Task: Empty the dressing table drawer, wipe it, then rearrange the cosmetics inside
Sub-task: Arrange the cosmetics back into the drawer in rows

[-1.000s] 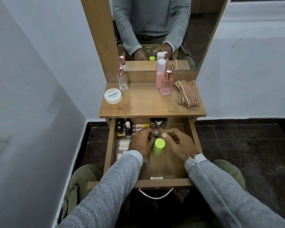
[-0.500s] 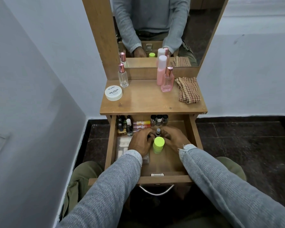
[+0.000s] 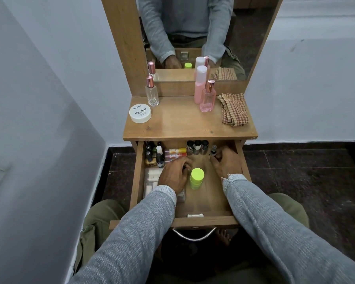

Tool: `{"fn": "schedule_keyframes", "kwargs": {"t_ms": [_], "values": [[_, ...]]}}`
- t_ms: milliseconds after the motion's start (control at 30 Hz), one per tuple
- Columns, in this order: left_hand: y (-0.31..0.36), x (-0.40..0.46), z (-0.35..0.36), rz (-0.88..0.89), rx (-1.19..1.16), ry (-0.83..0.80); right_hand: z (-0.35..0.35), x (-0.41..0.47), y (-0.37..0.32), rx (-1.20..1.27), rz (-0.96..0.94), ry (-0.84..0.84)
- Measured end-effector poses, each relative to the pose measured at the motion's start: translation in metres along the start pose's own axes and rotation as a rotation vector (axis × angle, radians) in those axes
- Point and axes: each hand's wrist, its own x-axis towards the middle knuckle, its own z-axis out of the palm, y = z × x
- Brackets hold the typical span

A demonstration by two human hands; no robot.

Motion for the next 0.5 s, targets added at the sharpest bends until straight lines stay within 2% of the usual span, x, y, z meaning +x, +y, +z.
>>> {"fn": "schedule_keyframes", "kwargs": {"t_ms": [233, 500], "values": [[-0.002, -0.001, -0.002, 0.018, 0.002, 0.008, 0.003, 0.013, -0.008, 0.053, 0.087, 0.012], [-0.002, -0.004, -0.002, 0.019, -0.008, 0.008, 0.004, 0.018, -0.007, -0.005, 0.151, -0.109]]}}
